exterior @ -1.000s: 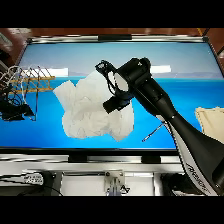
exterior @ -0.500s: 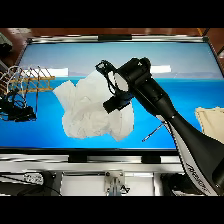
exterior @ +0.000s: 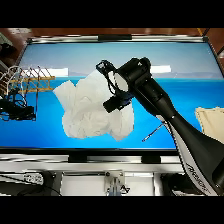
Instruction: Fold the shirts.
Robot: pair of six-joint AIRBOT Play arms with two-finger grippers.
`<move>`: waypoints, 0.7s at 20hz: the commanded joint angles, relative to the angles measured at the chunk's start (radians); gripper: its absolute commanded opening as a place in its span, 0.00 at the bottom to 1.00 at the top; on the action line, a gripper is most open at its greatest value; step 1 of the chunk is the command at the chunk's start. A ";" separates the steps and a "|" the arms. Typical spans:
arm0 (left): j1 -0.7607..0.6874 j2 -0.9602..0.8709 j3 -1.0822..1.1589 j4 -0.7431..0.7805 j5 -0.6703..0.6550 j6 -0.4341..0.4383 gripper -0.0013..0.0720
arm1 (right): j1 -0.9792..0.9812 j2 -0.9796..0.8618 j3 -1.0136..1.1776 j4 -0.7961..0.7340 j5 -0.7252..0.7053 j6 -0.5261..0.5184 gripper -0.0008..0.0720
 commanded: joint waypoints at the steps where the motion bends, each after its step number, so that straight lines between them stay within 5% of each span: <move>1: 0.000 -0.011 0.000 -0.003 -0.004 0.006 0.42 | 0.001 0.000 0.000 -0.023 0.001 0.000 0.08; 5: 0.000 -0.027 0.000 -0.003 -0.016 0.006 0.36 | 0.000 0.000 0.000 -0.077 0.004 0.000 0.08; 7: 0.000 -0.029 0.000 -0.002 -0.005 0.006 0.09 | 0.001 0.000 0.000 -0.079 0.004 0.000 0.08; 14: 0.000 0.018 0.058 -0.002 -0.032 0.004 0.09 | 0.000 0.000 0.000 -0.106 0.003 -0.001 0.08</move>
